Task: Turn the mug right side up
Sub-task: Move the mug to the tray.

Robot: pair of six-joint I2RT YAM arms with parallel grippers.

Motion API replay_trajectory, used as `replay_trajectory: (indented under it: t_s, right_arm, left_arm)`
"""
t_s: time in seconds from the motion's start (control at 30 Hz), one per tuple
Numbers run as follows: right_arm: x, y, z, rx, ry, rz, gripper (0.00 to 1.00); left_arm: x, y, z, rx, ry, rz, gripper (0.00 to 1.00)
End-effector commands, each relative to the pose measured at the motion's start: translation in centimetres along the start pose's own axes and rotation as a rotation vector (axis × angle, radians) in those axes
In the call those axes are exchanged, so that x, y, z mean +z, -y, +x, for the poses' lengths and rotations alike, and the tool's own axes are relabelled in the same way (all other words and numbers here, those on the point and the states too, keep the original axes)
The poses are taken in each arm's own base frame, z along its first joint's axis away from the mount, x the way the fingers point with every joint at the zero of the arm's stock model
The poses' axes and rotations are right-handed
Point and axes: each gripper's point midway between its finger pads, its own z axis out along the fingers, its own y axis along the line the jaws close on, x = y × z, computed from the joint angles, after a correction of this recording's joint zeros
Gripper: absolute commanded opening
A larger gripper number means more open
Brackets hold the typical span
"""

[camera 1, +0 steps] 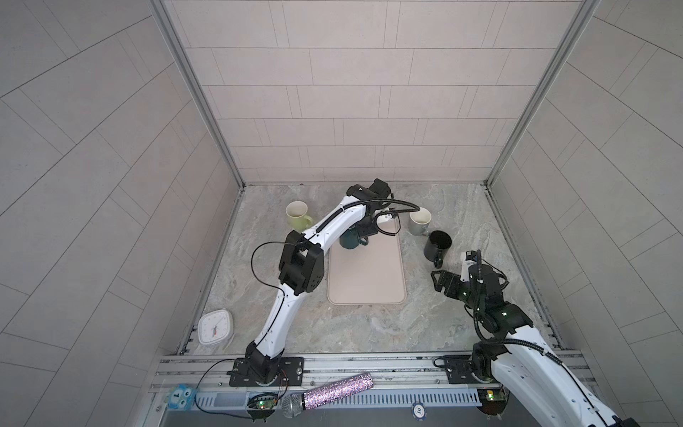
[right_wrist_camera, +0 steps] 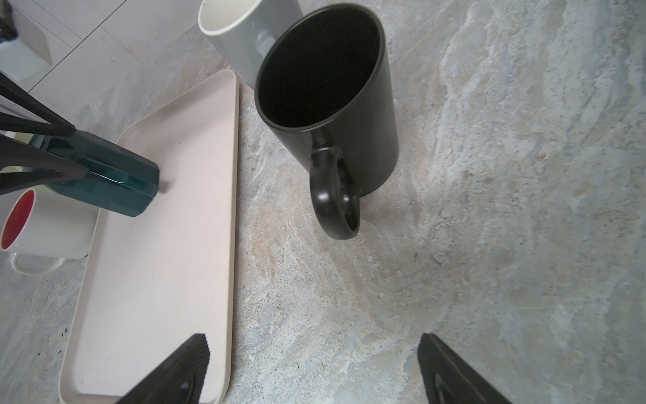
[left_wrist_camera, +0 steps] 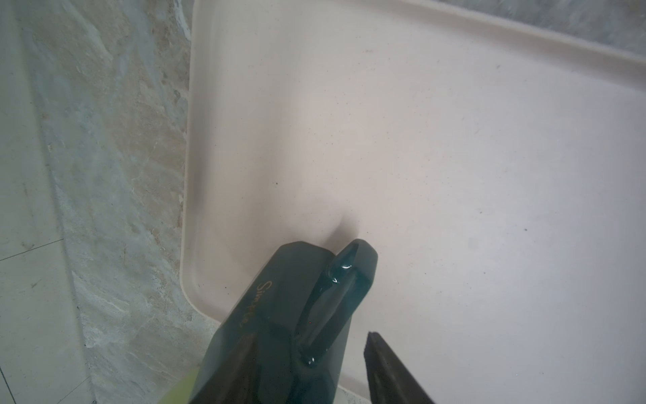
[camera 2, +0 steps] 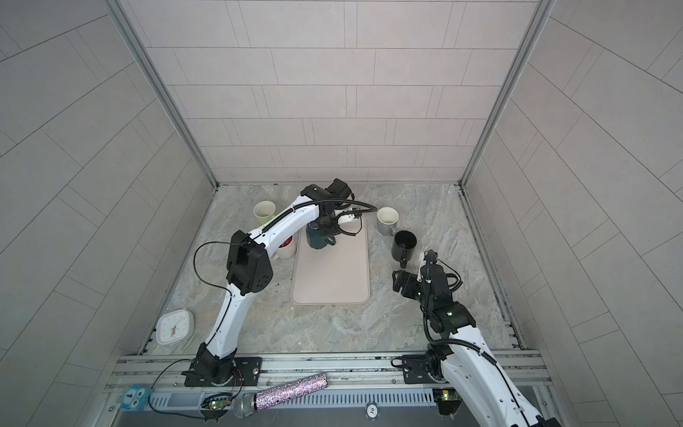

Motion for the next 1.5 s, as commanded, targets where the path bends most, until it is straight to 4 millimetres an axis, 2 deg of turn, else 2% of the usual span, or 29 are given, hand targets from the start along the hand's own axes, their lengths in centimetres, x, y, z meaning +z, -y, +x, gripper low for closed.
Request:
replay_trajectory:
  t_s: [0.0,0.37,0.6,0.87,1.03,1.23,1.47]
  right_arm:
    - [0.0,-0.1,-0.2,0.012,0.012,-0.008,0.95]
    - [0.1,-0.3,0.2,0.003,-0.003,-0.028,0.95]
    - [0.2,0.0,0.5,0.004,-0.005,-0.021,0.95]
    - [0.5,-0.1,0.6,0.0,-0.008,-0.023,0.95]
    - [0.7,0.0,0.7,-0.005,-0.014,-0.02,0.95]
    - [0.7,0.2,0.6,-0.007,-0.016,-0.01,0.95]
    - [1.0,0.3,0.6,-0.008,-0.02,-0.002,0.95]
  left_arm:
    - [-2.2,1.1,0.2,-0.01,0.021,0.03,0.56]
    - [-1.7,1.7,0.7,0.063,-0.008,0.024,0.56]
    - [-1.3,2.0,1.6,0.151,-0.079,-0.001,0.64]
    - [0.2,1.3,2.2,0.209,-0.135,-0.066,0.68]
    - [1.9,1.0,2.4,0.226,-0.178,-0.094,0.69]
    - [3.2,0.7,2.1,0.243,-0.187,-0.118,0.68]
    - [4.6,1.1,1.8,0.252,-0.181,-0.111,0.6]
